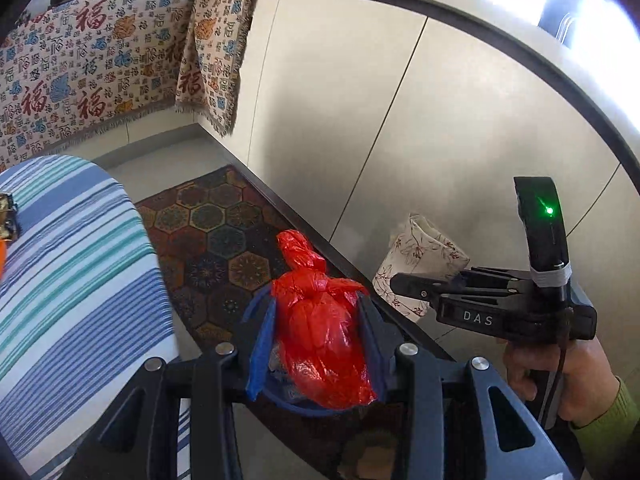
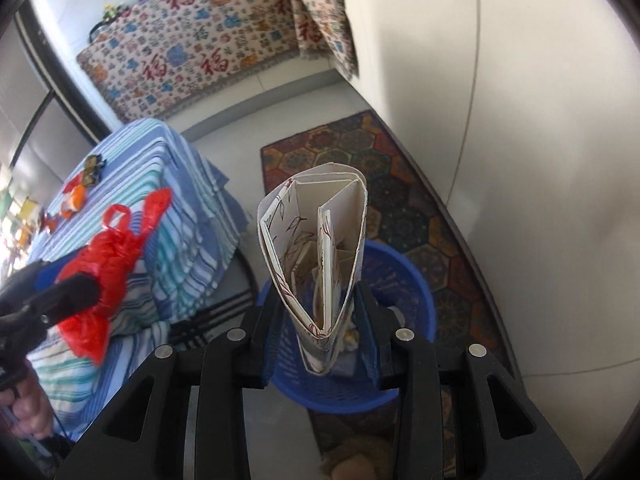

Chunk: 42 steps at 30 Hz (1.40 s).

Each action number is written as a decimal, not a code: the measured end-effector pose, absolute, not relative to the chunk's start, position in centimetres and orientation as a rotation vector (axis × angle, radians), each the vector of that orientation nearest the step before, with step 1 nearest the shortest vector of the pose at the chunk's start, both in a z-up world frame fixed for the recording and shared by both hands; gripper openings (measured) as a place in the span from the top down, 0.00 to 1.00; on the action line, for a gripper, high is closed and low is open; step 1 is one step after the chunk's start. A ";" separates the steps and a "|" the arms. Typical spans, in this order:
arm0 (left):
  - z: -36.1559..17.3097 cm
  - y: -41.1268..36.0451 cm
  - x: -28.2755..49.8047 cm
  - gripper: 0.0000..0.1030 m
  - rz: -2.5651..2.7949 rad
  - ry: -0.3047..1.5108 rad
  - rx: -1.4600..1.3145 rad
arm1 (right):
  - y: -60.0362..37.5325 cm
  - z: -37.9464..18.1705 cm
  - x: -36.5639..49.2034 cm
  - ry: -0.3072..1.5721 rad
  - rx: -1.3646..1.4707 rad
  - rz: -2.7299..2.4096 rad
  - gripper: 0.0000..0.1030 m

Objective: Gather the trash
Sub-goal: 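Carry the red bag and floral box over the blue wastebasket with both tools, then open both tools to drop the red bag and floral box into the wastebasket, then move both tools back over the table toward the remaining wrappers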

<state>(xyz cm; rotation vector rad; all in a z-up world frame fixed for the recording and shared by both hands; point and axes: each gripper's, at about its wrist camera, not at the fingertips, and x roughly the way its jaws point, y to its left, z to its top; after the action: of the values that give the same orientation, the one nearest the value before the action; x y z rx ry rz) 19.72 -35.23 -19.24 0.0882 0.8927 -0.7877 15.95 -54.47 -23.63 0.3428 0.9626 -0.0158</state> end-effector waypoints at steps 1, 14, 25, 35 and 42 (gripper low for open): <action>-19.8 -35.8 20.0 0.61 -0.788 0.902 0.090 | -54.9 -24.0 16.0 0.965 0.358 -0.018 0.66; -25.0 -39.8 22.9 0.59 -0.785 0.977 0.102 | -57.4 -25.1 16.6 0.960 0.435 -0.042 0.58; -25.4 -39.0 23.0 0.43 -0.732 0.986 0.070 | -57.2 -23.9 16.8 0.908 0.432 -0.066 0.27; -20.4 -31.1 18.7 0.39 -0.614 0.894 0.070 | -53.6 -21.7 17.0 0.829 0.266 -0.105 0.18; -19.5 -22.0 16.6 0.39 -0.440 0.876 0.104 | -47.0 -20.6 16.9 0.763 0.061 -0.055 0.15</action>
<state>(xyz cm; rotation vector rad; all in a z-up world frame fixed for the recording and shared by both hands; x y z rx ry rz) 16.63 -22.02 -19.50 0.1045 0.8756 -0.4403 16.94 -47.02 -20.55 0.0615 0.7633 -0.0545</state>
